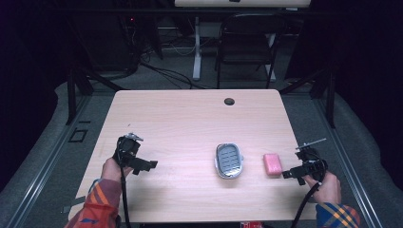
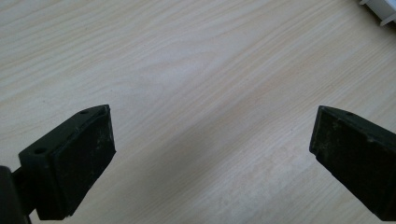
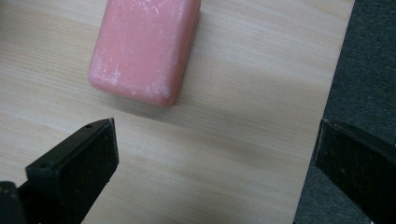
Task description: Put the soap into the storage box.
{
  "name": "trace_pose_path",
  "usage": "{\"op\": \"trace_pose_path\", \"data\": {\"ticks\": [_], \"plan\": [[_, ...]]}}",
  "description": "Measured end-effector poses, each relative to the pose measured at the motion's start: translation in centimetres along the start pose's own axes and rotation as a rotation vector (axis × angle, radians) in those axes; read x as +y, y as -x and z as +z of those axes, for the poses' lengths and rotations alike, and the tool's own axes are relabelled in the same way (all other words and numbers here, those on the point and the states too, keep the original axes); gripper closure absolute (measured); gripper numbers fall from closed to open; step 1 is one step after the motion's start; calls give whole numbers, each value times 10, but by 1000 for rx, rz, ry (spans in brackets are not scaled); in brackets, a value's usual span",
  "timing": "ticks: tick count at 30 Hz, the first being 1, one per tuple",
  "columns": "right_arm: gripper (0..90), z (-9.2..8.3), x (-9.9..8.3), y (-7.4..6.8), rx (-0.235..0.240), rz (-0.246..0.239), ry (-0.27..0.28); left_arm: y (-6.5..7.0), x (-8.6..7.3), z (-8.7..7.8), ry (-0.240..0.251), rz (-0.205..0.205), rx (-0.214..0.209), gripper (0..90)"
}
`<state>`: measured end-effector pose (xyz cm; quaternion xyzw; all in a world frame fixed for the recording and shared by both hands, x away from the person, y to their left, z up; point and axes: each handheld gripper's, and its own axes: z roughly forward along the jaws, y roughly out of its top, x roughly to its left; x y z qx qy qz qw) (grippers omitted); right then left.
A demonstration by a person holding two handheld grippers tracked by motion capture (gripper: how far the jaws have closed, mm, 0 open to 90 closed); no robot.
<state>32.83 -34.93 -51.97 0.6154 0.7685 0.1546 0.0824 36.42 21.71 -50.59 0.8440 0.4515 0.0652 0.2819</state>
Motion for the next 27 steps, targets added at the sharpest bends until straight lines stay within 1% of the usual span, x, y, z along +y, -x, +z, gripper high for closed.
{"op": "trace_pose_path", "data": {"ticks": [1,2,4,7,10,13,15,17,20,21,23,24,25,27], "plan": [[0,-1,1,0,-1,-15,-16,0,0,0,0,0,0,0],[0,0,0,-1,0,-3,3,0,0,0,1,0,1,0],[0,-1,1,0,-4,-15,-13,-1,0,1,0,-2,-1,0],[0,-1,2,0,-3,-16,-15,-1,1,2,0,-4,2,0],[0,-1,1,0,-1,-6,-8,-1,1,1,3,-6,-4,0],[0,-2,2,-1,1,-3,-17,-1,0,0,7,-6,1,0],[0,-3,2,-2,8,5,-14,-1,0,0,7,-5,3,0],[0,-5,3,-3,9,21,6,0,0,0,10,-7,1,0],[0,-6,5,-4,13,27,6,-1,0,0,9,-9,0,0],[0,-6,5,-5,16,32,19,-1,0,0,8,-7,2,0],[0,-8,8,-7,16,18,1,-1,0,0,10,-8,1,0],[0,-8,8,-7,16,18,1,-1,0,0,8,-7,0,0],[0,-8,9,-8,18,23,13,-1,0,0,8,-10,0,0],[4,-9,11,-10,12,14,12,-1,0,0,10,-8,4,0]]}}
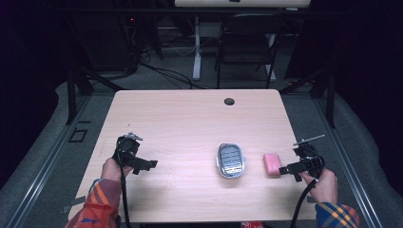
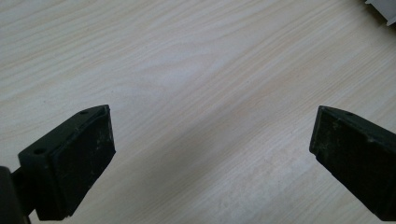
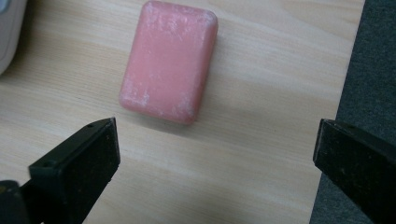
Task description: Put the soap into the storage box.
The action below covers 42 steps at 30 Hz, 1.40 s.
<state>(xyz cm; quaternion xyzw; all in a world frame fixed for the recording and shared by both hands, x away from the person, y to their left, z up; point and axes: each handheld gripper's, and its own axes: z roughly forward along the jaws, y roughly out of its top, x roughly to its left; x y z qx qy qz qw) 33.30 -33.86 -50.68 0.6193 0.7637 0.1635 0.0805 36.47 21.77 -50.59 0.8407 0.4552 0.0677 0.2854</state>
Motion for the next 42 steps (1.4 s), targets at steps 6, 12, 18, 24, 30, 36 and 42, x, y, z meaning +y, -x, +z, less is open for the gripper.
{"op": "trace_pose_path", "data": {"ticks": [6,12,18,24,30,36,42], "plan": [[1,0,5,-3,9,-1,11,0,0,1,-4,-2,-2,0],[0,0,11,-7,17,-20,-8,0,0,1,-5,-4,-7,0],[0,5,15,-9,28,-8,-15,0,1,1,-9,-2,-8,0],[0,6,22,-10,44,4,-9,1,1,2,-10,-3,-6,0],[0,15,30,-13,50,13,-36,0,1,2,-12,-8,-6,0],[0,25,39,-17,48,43,-62,0,1,2,-11,-6,-9,0],[0,34,45,-21,38,73,-83,0,1,2,-13,-10,-13,0]]}}
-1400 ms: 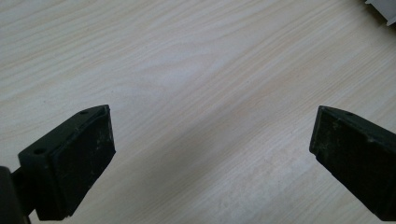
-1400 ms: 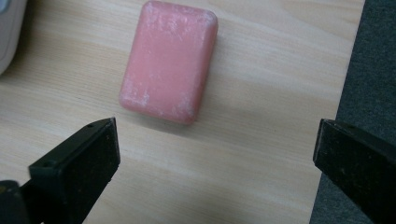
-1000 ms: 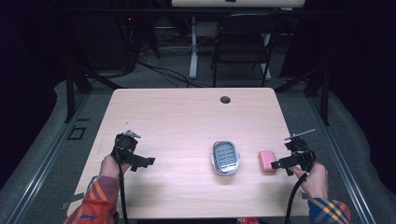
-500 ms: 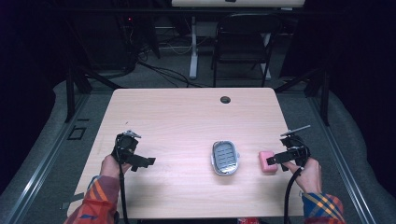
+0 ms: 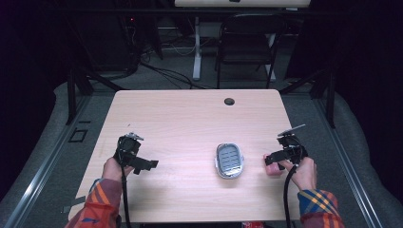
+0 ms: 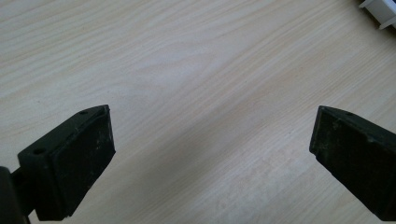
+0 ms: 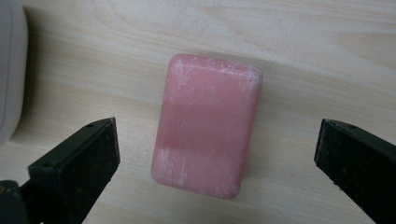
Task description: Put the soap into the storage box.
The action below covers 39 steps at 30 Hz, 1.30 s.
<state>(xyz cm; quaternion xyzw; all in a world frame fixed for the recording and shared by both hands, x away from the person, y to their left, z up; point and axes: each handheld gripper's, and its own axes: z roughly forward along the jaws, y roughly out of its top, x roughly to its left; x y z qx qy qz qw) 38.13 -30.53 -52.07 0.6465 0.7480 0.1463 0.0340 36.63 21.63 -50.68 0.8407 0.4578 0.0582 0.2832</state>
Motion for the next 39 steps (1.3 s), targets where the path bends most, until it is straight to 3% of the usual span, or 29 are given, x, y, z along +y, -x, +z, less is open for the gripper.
{"op": "trace_pose_path", "data": {"ticks": [5,14,16,20,24,25,27,28,31,39], "plan": [[52,4,3,-2,-22,24,-8,0,0,1,-1,4,-1,0],[136,8,6,-1,-20,60,-43,0,0,1,-7,4,-5,0],[141,11,6,-2,-15,72,-28,0,0,1,-8,4,-4,0],[161,13,8,-5,-23,48,-47,1,1,1,-11,6,-4,0],[188,16,8,-7,-27,64,-41,1,0,1,-9,8,-2,0],[201,15,9,-6,-42,47,-72,1,0,1,-11,9,-3,0],[236,18,10,-8,-52,77,-55,1,0,2,-15,9,-4,0],[244,18,11,-7,-49,62,-76,1,0,2,-15,11,-5,0],[257,22,12,-8,-51,76,-68,0,1,2,-15,10,-6,0],[334,27,12,-9,-51,60,-105,1,1,2,-18,12,-4,0]]}}
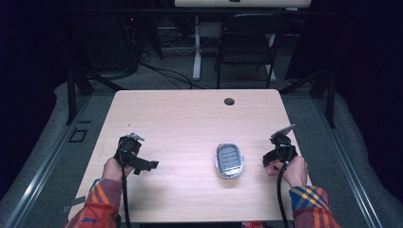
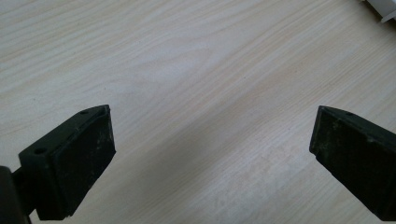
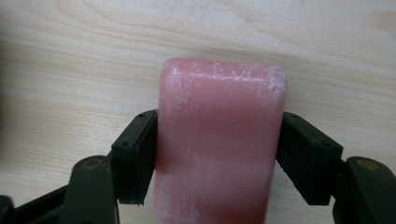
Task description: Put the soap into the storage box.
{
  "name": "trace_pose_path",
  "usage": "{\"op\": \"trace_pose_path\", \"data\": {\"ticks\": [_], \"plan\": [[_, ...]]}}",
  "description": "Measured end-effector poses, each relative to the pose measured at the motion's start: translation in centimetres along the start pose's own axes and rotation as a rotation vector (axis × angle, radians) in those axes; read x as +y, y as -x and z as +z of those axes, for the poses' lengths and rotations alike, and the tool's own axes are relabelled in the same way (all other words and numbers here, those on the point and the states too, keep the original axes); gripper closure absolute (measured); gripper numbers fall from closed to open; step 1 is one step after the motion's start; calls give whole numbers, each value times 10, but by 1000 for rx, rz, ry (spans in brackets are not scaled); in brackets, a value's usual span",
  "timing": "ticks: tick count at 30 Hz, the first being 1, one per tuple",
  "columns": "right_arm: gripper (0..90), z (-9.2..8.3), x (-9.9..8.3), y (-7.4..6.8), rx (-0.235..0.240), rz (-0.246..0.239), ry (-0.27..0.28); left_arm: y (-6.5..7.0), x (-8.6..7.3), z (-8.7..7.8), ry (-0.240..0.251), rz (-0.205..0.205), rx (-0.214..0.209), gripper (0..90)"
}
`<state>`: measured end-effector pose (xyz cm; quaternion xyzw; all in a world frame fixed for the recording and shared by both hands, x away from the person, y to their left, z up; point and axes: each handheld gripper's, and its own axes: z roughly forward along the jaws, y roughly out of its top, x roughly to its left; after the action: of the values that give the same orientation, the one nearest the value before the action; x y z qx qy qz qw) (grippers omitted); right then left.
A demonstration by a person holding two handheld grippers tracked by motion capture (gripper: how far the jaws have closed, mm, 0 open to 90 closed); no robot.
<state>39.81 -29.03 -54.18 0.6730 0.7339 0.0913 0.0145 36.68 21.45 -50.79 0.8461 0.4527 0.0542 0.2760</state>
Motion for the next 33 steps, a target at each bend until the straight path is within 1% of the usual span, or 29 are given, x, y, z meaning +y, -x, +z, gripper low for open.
{"op": "trace_pose_path", "data": {"ticks": [1,3,4,6,8,9,11,12,14,15,17,18,20,22,23,25,26,27,28,30,31,33], "plan": [[339,0,0,0,-7,-8,-10,0,0,0,0,0,1,0],[350,0,0,0,0,-1,-1,0,0,0,3,1,3,0],[352,0,0,1,-8,-10,-10,0,0,-1,0,0,-2,0],[354,1,0,0,-11,-7,-3,-1,0,-1,0,-8,-1,0],[353,1,0,0,-7,-9,-5,0,0,0,1,-2,-1,0],[354,2,0,0,-5,0,4,0,0,0,2,1,3,0],[357,1,1,1,-12,-21,-27,0,0,0,-1,-2,0,0],[359,1,1,1,-14,-22,-31,0,0,0,-2,-2,0,0],[360,1,1,1,-14,-24,-28,0,0,0,0,-2,-2,0],[362,2,1,1,-8,-13,-21,-1,0,0,-1,-3,-3,0],[363,2,1,0,-17,-14,-10,-1,0,0,-2,-4,-1,0],[364,2,1,0,-15,-27,-20,0,0,0,0,-4,-1,0],[364,2,1,-1,-18,-37,-23,1,0,0,-2,2,-2,0],[365,2,1,-2,-22,-35,-19,1,0,0,-2,1,0,0],[365,1,1,-1,-28,-50,-31,0,0,0,-1,1,0,0],[366,0,1,-1,-21,-43,-10,0,0,0,0,1,-1,0],[366,-4,2,1,-31,-58,-27,0,0,0,-1,3,0,0],[366,-6,2,1,-18,-43,-7,0,0,0,0,3,2,0],[366,-7,2,1,-15,-42,2,0,0,-1,-2,1,-2,0],[366,-12,2,4,-22,-56,-11,-1,-1,-1,2,-4,-4,0],[366,-12,2,4,-22,-56,-11,-1,-1,-1,1,-2,-4,0],[366,-13,1,5,-6,-44,4,-1,-1,-1,2,-3,-6,0]]}}
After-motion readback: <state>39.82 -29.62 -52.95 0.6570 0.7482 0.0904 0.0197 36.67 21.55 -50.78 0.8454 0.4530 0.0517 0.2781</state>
